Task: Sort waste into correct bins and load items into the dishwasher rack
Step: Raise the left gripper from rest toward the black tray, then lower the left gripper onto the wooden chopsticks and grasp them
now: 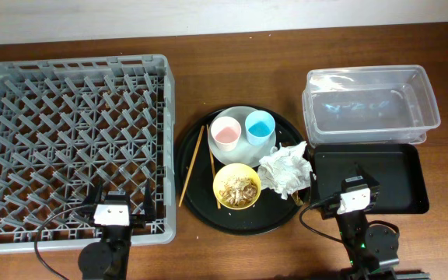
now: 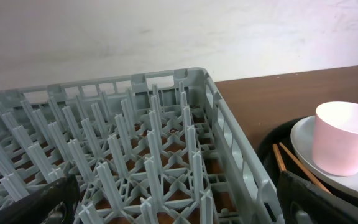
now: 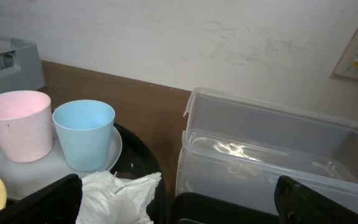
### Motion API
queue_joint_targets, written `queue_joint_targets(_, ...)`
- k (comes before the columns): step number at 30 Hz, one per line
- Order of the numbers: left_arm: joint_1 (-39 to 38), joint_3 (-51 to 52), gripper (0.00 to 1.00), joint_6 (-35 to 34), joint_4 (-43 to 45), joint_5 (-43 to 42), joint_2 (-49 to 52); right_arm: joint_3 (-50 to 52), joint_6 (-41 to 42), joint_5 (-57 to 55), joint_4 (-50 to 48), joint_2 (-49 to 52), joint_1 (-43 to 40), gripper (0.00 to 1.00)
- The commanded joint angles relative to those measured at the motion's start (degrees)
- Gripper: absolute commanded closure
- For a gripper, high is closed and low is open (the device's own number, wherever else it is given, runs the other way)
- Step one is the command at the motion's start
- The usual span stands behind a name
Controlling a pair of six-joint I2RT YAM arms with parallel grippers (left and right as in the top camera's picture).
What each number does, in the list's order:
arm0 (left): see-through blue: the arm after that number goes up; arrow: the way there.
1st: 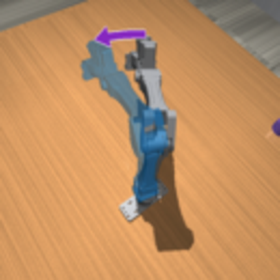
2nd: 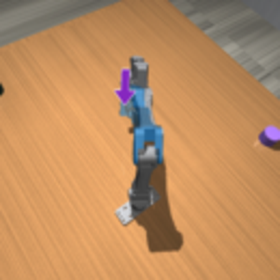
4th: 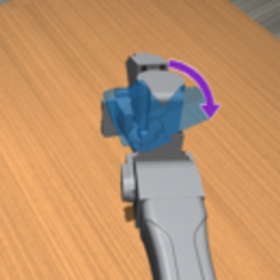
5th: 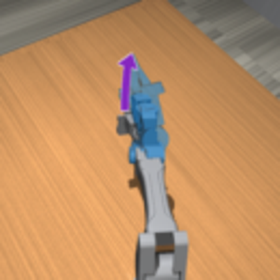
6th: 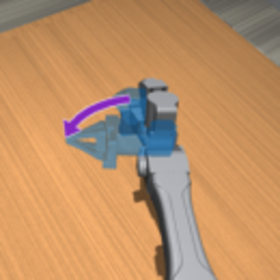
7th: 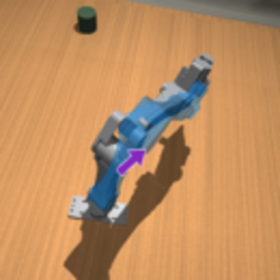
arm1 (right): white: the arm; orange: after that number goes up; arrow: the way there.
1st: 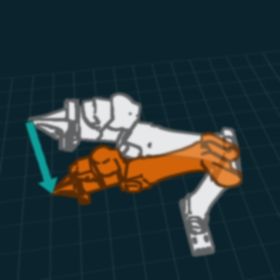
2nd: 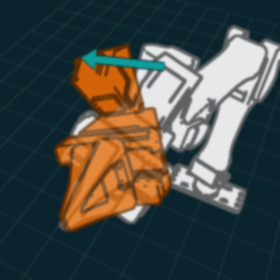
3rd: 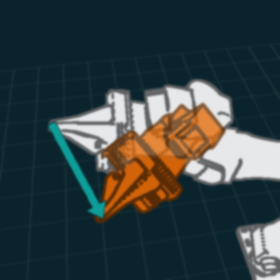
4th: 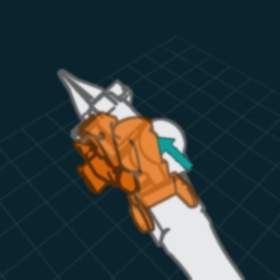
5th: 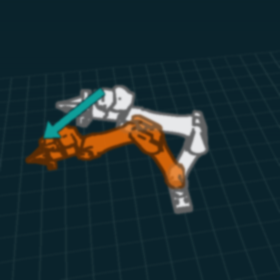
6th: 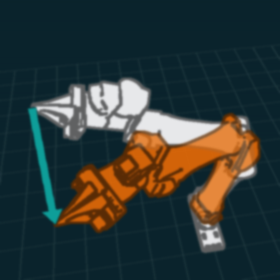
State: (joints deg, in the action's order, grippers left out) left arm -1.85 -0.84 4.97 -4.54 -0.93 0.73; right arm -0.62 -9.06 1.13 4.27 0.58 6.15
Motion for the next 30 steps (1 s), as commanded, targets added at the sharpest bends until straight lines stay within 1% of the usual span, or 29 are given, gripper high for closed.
queue_joint_targets(1, 0.2, 0.3, 0.00, 0.9, 0.0, -0.9, -0.3, 0.3, 0.1, 0.3, 0.2, -0.2, 0.2, 0.01)
queue_joint_targets(5, 0.2, 0.3, 0.01, 0.9, 0.0, -1.2, -0.3, 0.3, 0.1, 0.3, 0.2, -0.2, 0.2, 0.01)
queue_joint_targets(6, 0.2, 0.3, 0.01, 0.9, 0.3, -3.0, -0.3, 0.3, 0.1, 0.3, 0.2, -0.2, 0.2, 0.01)
queue_joint_targets(7, 0.2, 0.2, 0.01, -0.1, 2.4, -6.3, -0.3, 0.3, 0.1, 0.3, 0.2, -0.2, 0.2, 0.01)
queue_joint_targets(8, 0.2, -1.1, 0.01, -4.3, 2.3, -9.2, -0.3, 0.3, 0.1, 0.3, 0.2, -0.2, 0.2, 0.01)
queue_joint_targets(9, 0.2, -4.3, 0.01, -8.7, 0.0, -11.9, -0.3, 0.3, 0.1, 0.3, 0.2, -0.2, 0.2, 0.01)
queue_joint_targets(10, 0.2, -8.4, 0.01, -10.4, -2.7, -12.0, 0.0, 0.3, 0.1, 0.3, 0.2, -0.2, 0.2, 0.01)
queue_joint_targets(11, 0.2, -13.9, 0.01, -10.3, -5.2, -11.8, 1.6, 0.3, 0.1, 0.3, 0.2, -0.2, 0.2, 0.01)
queue_joint_targets(12, 0.2, -22.9, 0.01, -10.3, -10.5, -11.9, 6.1, 0.3, 0.1, 0.3, 0.2, -0.2, 0.2, 0.01)
queue_joint_targets(13, 0.2, -29.0, 0.01, -10.2, -14.8, -13.0, 10.3, 0.3, 0.1, 0.3, 0.2, -0.2, 0.2, 0.01)
queue_joint_targets(15, 0.2, -43.2, 0.01, -8.5, -25.3, -18.1, 22.3, 0.3, 0.1, 0.3, 0.2, -0.2, 0.2, 0.01)
queue_joint_targets(16, 0.2, -56.4, 0.01, -7.9, -37.0, -20.3, 34.2, 0.3, 0.1, 0.3, 0.2, -0.2, 0.2, 0.01)
queue_joint_targets(17, 0.2, -64.9, 0.01, -7.9, -45.1, -20.3, 42.1, 0.3, 0.1, 0.3, 0.2, -0.2, 0.2, 0.01)
queue_joint_targets(18, 0.2, -72.0, 0.01, -7.9, -52.0, -20.3, 49.4, 0.3, 0.1, 0.3, 0.2, -0.2, 0.2, 0.01)
queue_joint_targets(19, 0.2, -77.2, 0.01, -8.0, -56.0, -20.4, 55.4, 0.3, 0.1, 0.3, 0.2, -0.2, 0.2, 0.01)
queue_joint_targets(20, 0.2, -80.9, 0.01, -8.3, -56.8, -21.9, 60.8, 0.3, 0.1, 0.3, 0.2, -0.2, 0.2, 0.01)
queue_joint_targets(21, 0.2, -82.8, 0.01, -8.6, -57.6, -26.5, 64.8, 0.3, 0.1, 0.3, 0.2, -0.2, 0.2, 0.01)
queue_joint_targets(25, 0.1, -83.2, 0.01, -8.7, -58.2, -32.8, 76.1, 0.3, 0.1, 0.3, 0.2, -0.2, 0.2, 0.01)
queue_joint_targets(26, -0.3, -83.1, 0.20, -9.9, -58.2, -32.7, 78.3, 0.3, 0.1, 0.3, 0.2, -0.2, 0.2, 0.01)
queue_joint_targets(27, -1.6, -83.1, 0.44, -10.0, -58.4, -32.4, 79.9, 0.3, 0.1, 0.3, 0.2, -0.2, 0.2, 0.01)
queue_joint_targets(28, -3.8, -83.1, 0.57, -10.2, -58.5, -29.4, 80.9, 0.3, 0.1, 0.3, 0.2, -0.2, 0.2, 0.01)
queue_joint_targets(30, -10.7, -83.0, 0.57, -16.4, -58.5, -14.2, 82.1, 0.3, 0.1, 0.3, 0.2, -0.2, 0.2, 0.01)
